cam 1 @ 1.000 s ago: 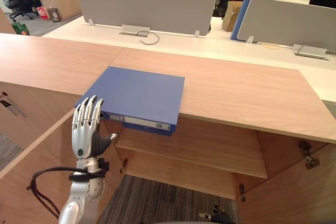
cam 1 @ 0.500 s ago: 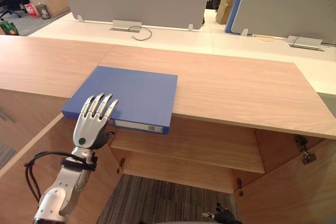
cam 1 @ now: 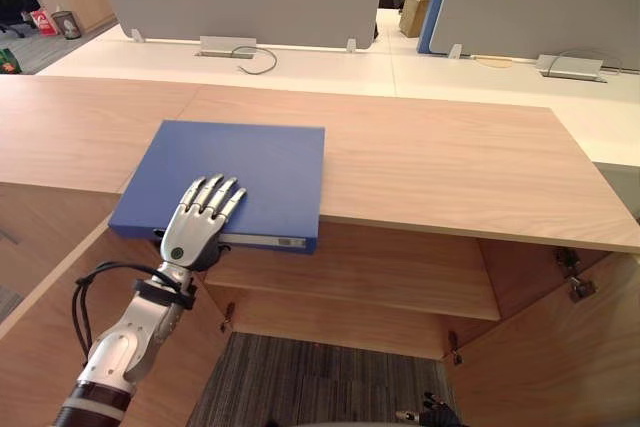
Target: Walk over to the cabinet, pick up the folder, carry it to the office cabinet, place the folder inside the office cabinet, then close the office cabinet door
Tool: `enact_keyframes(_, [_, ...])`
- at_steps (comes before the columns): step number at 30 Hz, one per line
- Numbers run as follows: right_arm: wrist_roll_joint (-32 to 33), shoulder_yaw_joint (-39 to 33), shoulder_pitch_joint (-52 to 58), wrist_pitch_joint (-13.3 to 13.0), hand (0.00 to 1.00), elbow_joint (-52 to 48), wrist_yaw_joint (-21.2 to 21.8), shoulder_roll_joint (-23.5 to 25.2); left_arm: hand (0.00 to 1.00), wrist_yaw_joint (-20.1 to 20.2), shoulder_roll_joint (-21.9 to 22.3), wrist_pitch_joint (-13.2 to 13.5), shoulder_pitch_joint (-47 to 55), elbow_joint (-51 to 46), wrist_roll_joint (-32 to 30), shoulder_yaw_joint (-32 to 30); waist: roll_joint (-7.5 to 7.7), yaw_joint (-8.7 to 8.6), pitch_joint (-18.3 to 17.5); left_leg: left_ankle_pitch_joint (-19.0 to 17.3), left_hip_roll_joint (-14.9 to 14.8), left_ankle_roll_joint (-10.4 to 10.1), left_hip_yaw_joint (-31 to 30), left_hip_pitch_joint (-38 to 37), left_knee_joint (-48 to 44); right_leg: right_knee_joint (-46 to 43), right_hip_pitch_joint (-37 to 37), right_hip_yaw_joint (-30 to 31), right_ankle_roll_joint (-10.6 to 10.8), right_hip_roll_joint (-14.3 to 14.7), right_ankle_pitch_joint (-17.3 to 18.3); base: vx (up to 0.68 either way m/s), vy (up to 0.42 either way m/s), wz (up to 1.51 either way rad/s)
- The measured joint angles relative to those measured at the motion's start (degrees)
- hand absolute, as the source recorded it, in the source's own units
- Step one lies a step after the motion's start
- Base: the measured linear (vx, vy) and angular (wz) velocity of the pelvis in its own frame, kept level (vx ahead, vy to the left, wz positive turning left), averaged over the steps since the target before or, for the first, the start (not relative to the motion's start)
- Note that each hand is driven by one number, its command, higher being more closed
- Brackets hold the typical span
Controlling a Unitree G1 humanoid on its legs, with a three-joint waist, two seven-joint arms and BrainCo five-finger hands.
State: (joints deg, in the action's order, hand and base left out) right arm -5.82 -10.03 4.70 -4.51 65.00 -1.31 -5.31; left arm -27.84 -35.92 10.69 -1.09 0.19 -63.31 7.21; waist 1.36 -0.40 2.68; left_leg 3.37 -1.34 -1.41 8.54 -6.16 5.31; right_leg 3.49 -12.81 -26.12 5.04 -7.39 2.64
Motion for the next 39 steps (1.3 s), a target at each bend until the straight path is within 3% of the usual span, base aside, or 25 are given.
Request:
enact_keyframes(8, [0.0, 0.1, -0.3, 0.1, 0.00, 0.0, 0.0, -0.2, 1.00, 0.0, 0.3, -2.2, -5.4, 4.8, 0.4, 0.5, -0.06, -0.57, 0.0, -0.3, -0.1, -0.2, 0.9, -0.6, 0.0, 0.0, -0.1, 1.0, -0.1, 0.0, -0.1, -0.02, 0.006, -0.06])
enact_keyframes(13, [0.0, 0.1, 0.0, 0.2, 0.00, 0.0, 0.0, -0.2, 1.00, 0.9, 0.4, -2.4, -4.1, -2.4, 0.5, 2.3, -0.09, -0.75, 0.0, -0.3, 0.0, -0.1, 0.9, -0.6, 0.0, 0.1, -0.1, 1.0, -0.1, -0.1, -0.1, 0.00, 0.001, -0.01])
enact_keyframes(19, [0.1, 0.1, 0.0, 0.2, 0.00, 0.3, 0.0, -0.2, 1.00, 2.6, 1.9, 3.0, -2.0, -14.8, 3.2, 8.3, -0.37, -0.99, -0.1, -0.4, 0.1, -0.1, 0.9, -0.7, -0.2, 0.1, -0.2, 1.0, -0.1, -0.1, -0.1, 0.00, 0.000, 0.00])
enact_keyframes(21, [0.2, 0.1, 0.1, 0.1, 0.00, 0.5, 0.0, -0.4, 1.00, 3.3, 5.0, 5.2, 0.3, -19.3, 5.8, 9.5, -0.62, -1.41, -0.3, -0.3, 0.0, -0.1, 0.9, -0.7, -0.3, 0.1, -0.2, 1.1, -0.1, -0.2, -0.1, 0.00, 0.000, 0.00])
enact_keyframes(24, [0.6, 0.1, 0.8, 0.1, 0.00, 1.2, 0.0, -0.8, 1.00, 3.3, 10.6, 6.2, 2.2, -23.0, 10.3, 10.0, -0.99, -1.32, -0.5, -0.4, 0.0, -0.1, 1.2, -0.7, -0.3, -0.3, 0.1, 1.5, -0.1, -0.3, -0.1, -0.03, 0.013, -0.05])
enact_keyframes(27, [3.1, 0.1, 1.4, 0.1, 0.00, 2.2, -0.1, -1.2, 1.00, 4.2, 16.7, 6.6, 3.4, -25.4, 17.4, 9.8, -1.46, -0.87, -0.9, -0.4, -0.2, -0.1, 1.8, -0.5, -0.3, -1.1, 1.0, 2.5, -0.1, -0.4, -0.1, -0.05, 0.018, -0.13])
enact_keyframes(30, [6.5, -0.1, 2.4, 0.1, 0.00, 2.3, -0.5, -1.4, 1.00, 8.6, 20.7, 7.1, 5.4, -28.8, 33.0, 8.3, -2.02, -0.40, -1.3, -0.3, -0.4, -0.1, 3.0, 0.0, -0.3, -2.4, 2.5, 3.9, -0.1, -0.4, -0.1, -0.04, 0.017, -0.22])
enact_keyframes(32, [11.9, -2.3, 2.2, 0.3, 0.00, 2.0, -1.3, -0.4, 1.00, 13.9, 23.5, 8.9, 6.4, -29.6, 60.5, 3.7, -2.09, -0.35, -1.5, -0.4, -0.5, 0.0, 3.7, 0.0, -0.3, -3.0, 3.2, 4.8, -0.1, -0.5, -0.1, -0.06, 0.015, -0.20])
enact_keyframes(33, [13.0, -2.3, 1.7, 0.4, 0.00, 2.1, -1.6, -0.2, 1.00, 14.4, 24.9, 9.0, 6.3, -29.7, 64.7, 2.8, -2.09, -0.28, -1.5, -0.3, -0.5, 0.0, 3.7, 0.2, -0.3, -3.1, 3.5, 4.9, -0.2, -0.6, -0.1, -0.07, 0.008, -0.11])
enact_keyframes(35, [19.8, 0.4, -0.8, 0.3, 0.00, 2.0, -3.8, 0.4, 1.00, 15.9, 28.9, 9.2, 7.3, -29.9, 82.0, 0.4, -1.98, 0.31, -1.5, -0.3, -0.9, 0.1, 4.3, 0.0, -0.3, -3.6, 3.9, 5.6, -0.3, -0.5, -0.2, -0.07, 0.001, -0.11])
enact_keyframes(39, [23.5, 1.1, 3.0, -0.5, 0.00, -12.8, -4.8, 4.1, 1.00, 17.0, 30.7, 9.7, 13.0, -32.4, 91.2, -3.9, -2.23, 0.42, -1.8, -0.1, -0.9, 0.3, 4.5, -0.1, -0.3, -3.7, 3.9, 5.7, -0.3, -0.5, -0.3, -0.04, -0.002, -0.02])
